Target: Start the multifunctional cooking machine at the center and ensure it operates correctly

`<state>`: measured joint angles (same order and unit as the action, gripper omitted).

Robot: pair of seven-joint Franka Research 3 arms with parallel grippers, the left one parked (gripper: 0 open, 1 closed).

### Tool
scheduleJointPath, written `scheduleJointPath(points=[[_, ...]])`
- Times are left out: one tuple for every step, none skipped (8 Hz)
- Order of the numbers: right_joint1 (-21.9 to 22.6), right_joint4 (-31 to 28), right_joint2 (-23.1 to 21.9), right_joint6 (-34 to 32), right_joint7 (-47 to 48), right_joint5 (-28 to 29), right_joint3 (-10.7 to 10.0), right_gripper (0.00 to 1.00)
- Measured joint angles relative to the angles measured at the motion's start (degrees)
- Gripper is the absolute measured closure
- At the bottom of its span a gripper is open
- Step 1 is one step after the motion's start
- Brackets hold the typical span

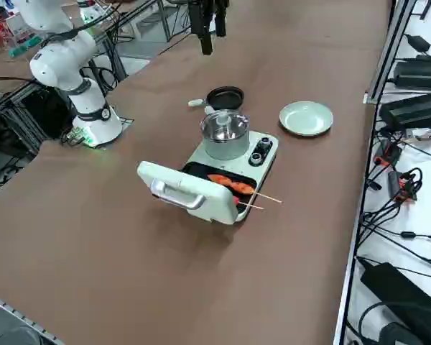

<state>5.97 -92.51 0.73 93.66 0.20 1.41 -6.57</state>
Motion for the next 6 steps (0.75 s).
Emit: scheduleJointPath(points=[[0.0,0.0,0.0,0.0,0.0,0.0,0.0,0.00],[0.0,0.0,0.1,0.1,0.0,0.0,0.0,0.00],[0.0,0.1,0.3,0.3,-0.1,0.0,0.0,0.00],[-0.1,0.1,0.7,0.6,-0.1,0.0,0.0,0.00],[-0.1,0.2,1.3,0.8,-0.1,0.0,0.0,0.00],[-0.1,0.1,2.4,1.5,-0.1,0.0,0.0,0.00]])
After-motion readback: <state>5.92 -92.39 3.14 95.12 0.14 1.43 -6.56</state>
